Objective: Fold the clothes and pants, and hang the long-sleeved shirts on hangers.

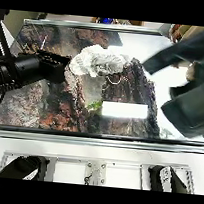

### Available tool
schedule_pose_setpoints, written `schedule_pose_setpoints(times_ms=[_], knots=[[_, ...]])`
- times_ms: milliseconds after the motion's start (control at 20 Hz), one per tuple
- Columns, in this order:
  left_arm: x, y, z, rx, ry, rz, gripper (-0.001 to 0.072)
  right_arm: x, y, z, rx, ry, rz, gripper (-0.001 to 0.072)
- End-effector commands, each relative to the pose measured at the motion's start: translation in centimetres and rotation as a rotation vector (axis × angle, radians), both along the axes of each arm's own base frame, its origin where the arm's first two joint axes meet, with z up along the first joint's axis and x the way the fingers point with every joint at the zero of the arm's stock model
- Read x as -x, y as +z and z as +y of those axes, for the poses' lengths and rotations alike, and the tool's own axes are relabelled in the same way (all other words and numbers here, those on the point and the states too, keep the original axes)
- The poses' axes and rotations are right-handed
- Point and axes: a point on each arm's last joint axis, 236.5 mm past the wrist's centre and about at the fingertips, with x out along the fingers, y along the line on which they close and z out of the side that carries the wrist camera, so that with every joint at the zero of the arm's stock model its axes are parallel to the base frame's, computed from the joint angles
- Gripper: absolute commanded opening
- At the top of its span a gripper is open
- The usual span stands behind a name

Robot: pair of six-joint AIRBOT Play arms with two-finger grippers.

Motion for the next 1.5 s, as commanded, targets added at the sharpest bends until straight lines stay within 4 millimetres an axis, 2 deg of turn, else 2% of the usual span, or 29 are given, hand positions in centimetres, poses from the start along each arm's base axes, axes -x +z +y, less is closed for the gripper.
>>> schedule_pose_setpoints(times_ms=[0,250,450,600,700,850,1100,1300,1450], knots=[[0.3,-0.6,0.2,-0.018,-0.003,0.022,0.0021,3.8,1.5,-3.6,-0.042,-0.144,-0.124,0.0025],[1.0,-1.9,0.4,-0.051,-0.011,0.076,0.0021,7.8,4.2,-7.3,-0.044,-0.277,-0.246,0.0026],[1.2,-3.1,0.4,-0.077,-0.016,0.119,0.0021,9.9,7.3,-9.2,0.016,-0.352,-0.289,0.0026],[1.2,-5.2,0.3,-0.118,-0.024,0.192,0.0021,11.3,8.4,-11.4,-0.007,-0.421,-0.301,0.0025],[1.0,-6.6,0.1,-0.145,-0.028,0.240,0.0021,12.0,8.5,-13.0,-0.021,-0.460,-0.300,0.0025],[0.4,-7.8,-0.2,-0.161,-0.029,0.271,0.0020,13.2,8.4,-14.6,-0.020,-0.506,-0.300,0.0025],[0.1,-8.1,-0.6,-0.160,-0.033,0.275,0.0021,15.7,6.7,-18.4,-0.115,-0.576,-0.302,0.0025],[-0.1,-7.8,-0.7,-0.150,-0.031,0.262,0.0021,15.1,5.8,-19.5,-0.133,-0.622,-0.236,0.0025],[-0.1,-7.7,-0.7,-0.149,-0.030,0.260,0.0021,14.4,5.8,-19.0,-0.093,-0.668,-0.171,0.0025]])
